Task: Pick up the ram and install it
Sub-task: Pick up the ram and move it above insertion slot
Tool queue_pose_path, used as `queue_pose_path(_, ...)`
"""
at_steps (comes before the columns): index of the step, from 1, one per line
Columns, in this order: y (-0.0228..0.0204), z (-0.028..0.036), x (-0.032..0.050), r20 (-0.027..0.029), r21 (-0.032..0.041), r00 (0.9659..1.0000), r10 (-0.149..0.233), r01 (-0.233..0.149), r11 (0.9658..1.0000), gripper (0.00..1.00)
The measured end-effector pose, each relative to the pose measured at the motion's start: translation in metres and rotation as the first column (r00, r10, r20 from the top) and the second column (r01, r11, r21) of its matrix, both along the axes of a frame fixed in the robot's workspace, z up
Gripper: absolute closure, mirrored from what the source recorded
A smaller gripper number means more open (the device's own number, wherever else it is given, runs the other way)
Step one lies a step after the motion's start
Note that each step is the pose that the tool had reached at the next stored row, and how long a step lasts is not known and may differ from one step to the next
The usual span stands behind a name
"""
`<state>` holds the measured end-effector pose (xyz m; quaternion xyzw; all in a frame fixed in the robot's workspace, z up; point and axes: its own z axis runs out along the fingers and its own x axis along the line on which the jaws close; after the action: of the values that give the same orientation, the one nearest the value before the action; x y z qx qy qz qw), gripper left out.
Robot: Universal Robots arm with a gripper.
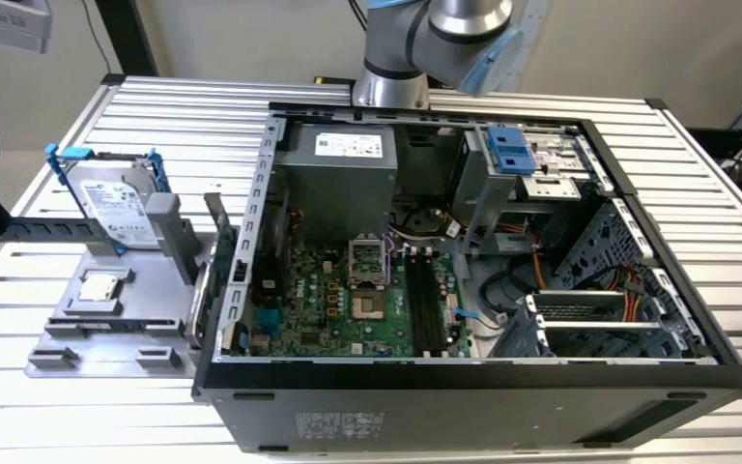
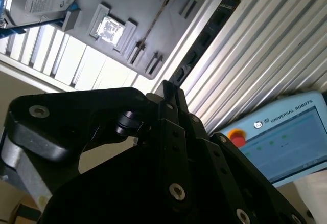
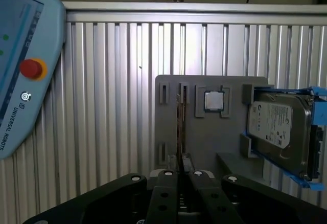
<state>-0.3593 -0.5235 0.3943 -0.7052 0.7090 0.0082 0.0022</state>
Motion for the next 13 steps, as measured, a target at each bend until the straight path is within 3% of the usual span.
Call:
queue_pose_path(7, 0.0, -0.0001, 0.0226, -0.0149, 0.0001, 0.9999, 0.0, 0.0, 1.0, 1.0)
queue_pose_path(13, 0.0, 0.0, 0.035, -0.0157, 0.0001, 0.9999, 0.0, 0.0, 1.0, 1.0)
